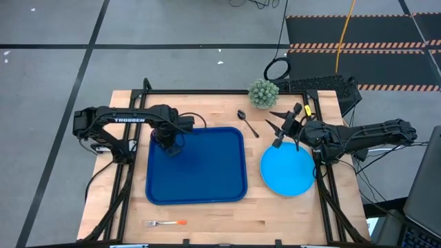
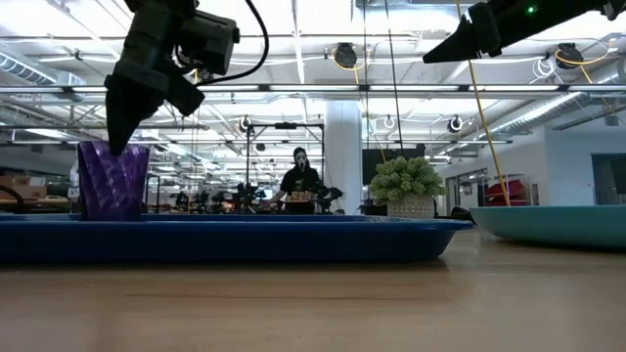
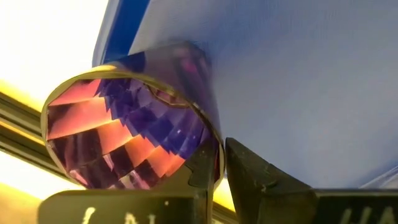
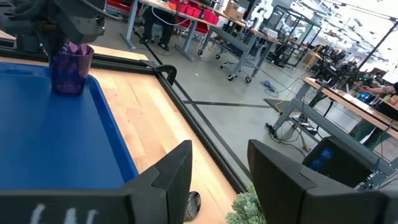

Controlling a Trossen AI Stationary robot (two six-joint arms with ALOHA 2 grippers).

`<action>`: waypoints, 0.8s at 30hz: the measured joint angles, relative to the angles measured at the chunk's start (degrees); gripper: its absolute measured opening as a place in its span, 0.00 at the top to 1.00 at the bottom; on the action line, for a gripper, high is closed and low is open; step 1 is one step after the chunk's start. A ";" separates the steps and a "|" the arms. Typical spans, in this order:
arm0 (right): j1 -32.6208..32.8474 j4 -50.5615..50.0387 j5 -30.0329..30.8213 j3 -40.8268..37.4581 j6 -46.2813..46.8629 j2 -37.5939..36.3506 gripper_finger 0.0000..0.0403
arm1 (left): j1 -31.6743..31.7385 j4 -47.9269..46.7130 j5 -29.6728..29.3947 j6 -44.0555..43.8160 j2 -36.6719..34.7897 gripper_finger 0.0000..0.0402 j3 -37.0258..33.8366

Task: Pick and place plate/cup/fork/spoon on tray
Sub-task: Put the purple glass on the top left of the dark blue tray, then put the light blue plate on the center of the dark blue tray

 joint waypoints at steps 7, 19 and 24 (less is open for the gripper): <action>0.02 0.02 0.00 0.00 -0.04 0.00 0.63 | 0.00 -6.91 0.00 -0.68 0.04 0.89 1.06; 0.02 0.02 0.00 0.00 -0.11 0.00 0.63 | 0.00 -5.95 0.00 -1.27 -0.48 0.89 3.50; 0.02 0.03 0.00 0.00 -0.20 0.00 0.63 | 0.00 -5.95 0.00 -1.27 -0.48 0.89 3.50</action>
